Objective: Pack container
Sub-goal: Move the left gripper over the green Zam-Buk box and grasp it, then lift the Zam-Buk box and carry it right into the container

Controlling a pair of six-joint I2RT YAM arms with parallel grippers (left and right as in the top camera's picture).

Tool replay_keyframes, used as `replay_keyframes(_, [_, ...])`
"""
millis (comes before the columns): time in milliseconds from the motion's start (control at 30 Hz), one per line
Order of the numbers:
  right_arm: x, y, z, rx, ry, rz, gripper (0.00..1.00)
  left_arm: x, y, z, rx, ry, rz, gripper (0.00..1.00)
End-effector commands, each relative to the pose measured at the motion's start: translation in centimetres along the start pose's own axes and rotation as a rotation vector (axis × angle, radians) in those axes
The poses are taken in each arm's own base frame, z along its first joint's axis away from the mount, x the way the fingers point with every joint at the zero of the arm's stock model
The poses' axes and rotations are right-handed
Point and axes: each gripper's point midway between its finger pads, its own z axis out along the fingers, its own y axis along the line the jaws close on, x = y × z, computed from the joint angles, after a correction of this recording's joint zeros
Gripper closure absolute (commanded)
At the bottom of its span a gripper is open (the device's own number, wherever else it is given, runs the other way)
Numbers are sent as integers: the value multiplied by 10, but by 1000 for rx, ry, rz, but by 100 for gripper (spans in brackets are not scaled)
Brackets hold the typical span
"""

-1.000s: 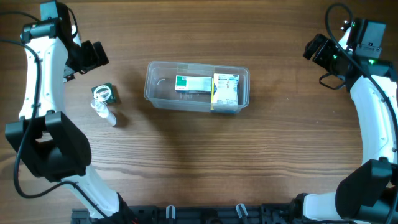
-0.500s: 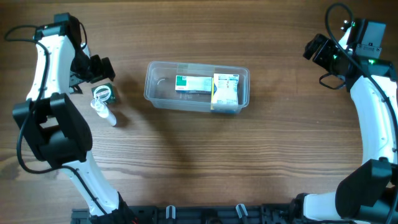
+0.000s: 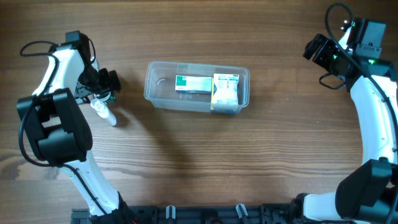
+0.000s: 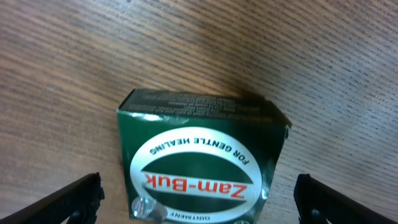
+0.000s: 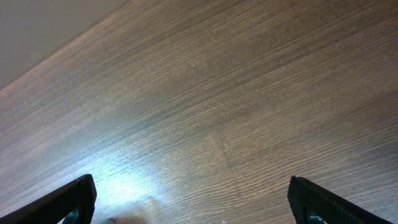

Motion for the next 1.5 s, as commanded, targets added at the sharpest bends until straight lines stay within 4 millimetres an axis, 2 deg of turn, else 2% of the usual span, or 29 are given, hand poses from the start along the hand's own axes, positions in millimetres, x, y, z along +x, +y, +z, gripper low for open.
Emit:
replay_keyframes(0, [1,2,3,-13,9,8,0,-1,-2,7,12,4,51,0])
replay_keyframes(233, [1,2,3,-13,10,7,0,-7,-3,7,16,-22,57,2])
replay_keyframes(333, [1,2,3,-13,10,7,0,-8,-3,7,16,-25,57,11])
replay_keyframes(533, [1,2,3,-13,9,7,0,-9,-4,7,18,-32,57,21])
replay_keyframes(1167, [1,2,3,-13,10,7,0,-12,-5,15,28,-45,46,18])
replay_keyframes(1467, [1,2,3,-13,10,7,0,-11,-7,18,36,-41,27,27])
